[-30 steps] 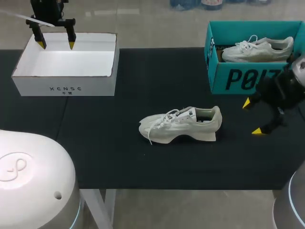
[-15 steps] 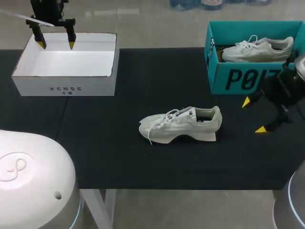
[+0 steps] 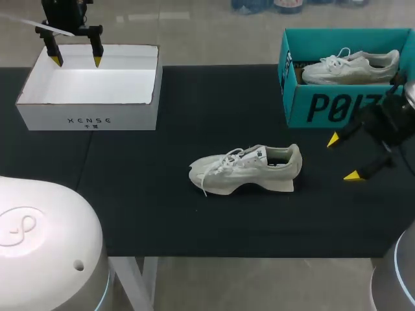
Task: Take the shoe out of the shoebox, open the shoe tongue, remove and reinsert the insole, then place the shoe into the shoebox
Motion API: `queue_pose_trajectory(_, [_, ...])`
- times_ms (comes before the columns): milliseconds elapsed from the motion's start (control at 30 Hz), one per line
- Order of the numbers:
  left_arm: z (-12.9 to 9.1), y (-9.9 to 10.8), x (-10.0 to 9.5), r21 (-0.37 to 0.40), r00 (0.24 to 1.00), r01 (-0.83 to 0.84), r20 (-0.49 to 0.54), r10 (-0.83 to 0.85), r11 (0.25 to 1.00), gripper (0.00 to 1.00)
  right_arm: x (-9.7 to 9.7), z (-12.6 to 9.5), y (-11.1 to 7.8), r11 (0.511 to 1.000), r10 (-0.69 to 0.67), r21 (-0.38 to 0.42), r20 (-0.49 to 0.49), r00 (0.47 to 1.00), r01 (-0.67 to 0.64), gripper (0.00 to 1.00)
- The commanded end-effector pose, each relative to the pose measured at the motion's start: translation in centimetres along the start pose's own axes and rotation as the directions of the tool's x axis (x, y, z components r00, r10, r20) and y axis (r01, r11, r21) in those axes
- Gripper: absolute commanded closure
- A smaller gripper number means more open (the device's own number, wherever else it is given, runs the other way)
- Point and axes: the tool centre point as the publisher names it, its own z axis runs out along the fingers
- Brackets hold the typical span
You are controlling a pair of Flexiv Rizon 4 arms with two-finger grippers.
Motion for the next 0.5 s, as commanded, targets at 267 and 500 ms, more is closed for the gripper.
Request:
queue_pose_trajectory(267, [0.0,0.0,0.0,0.0,1.0,0.0,0.0,0.0,1.0,0.0,-2.4,0.4,-3.2,0.988,0.022,-0.154,-0.021,1.0,-0.025,0.0])
queue_pose_trajectory(500, [0.0,0.0,0.0,0.0,1.0,0.0,0.0,0.0,1.0,0.0,-2.0,1.2,-4.9,0.973,0.036,-0.228,0.009,0.999,-0.033,0.0])
